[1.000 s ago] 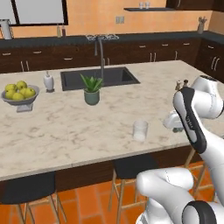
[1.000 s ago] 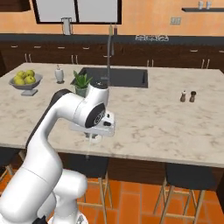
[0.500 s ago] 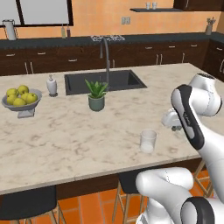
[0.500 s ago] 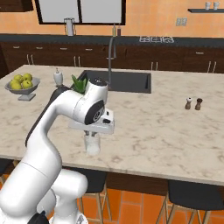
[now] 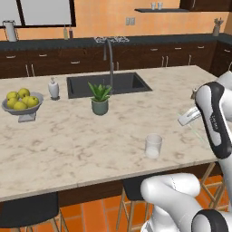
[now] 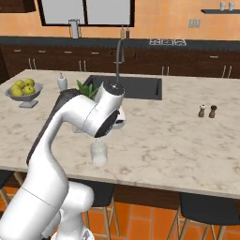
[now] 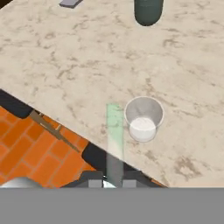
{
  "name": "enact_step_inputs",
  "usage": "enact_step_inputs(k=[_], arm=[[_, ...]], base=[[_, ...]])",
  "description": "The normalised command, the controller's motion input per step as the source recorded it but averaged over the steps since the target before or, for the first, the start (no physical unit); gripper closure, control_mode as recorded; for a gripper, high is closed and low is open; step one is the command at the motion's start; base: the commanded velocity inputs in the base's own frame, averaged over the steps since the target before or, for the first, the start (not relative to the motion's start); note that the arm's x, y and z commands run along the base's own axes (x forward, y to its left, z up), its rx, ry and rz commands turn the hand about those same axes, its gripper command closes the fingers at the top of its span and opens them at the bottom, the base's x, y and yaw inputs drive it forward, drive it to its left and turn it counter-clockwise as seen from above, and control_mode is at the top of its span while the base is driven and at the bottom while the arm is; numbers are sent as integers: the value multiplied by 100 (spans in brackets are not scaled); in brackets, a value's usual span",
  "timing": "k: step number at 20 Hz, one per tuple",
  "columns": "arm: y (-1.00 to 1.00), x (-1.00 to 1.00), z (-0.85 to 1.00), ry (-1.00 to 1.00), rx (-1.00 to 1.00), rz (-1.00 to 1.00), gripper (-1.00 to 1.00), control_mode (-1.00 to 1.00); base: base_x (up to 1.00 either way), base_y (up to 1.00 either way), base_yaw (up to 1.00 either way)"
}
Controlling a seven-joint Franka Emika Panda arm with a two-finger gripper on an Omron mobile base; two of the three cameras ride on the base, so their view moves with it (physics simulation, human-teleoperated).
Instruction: Take a straw from the drawer in front and place it inside the glass cup on the dining counter.
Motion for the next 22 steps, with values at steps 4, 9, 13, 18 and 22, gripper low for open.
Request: enact_step_inputs(k=[4,9,13,18,22], arm=[[14,9,17,-30,17,15,100,-100],[51,35,0,-9,17,4,100,-100],[21,86,0,0,15,1,100,-100],[0,70,-6,2,17,8,100,-100],[1,45,-23,0,22,9,100,-100]], base=[[0,0,0],[0,0,0],[0,0,0],[0,0,0],[0,0,0]])
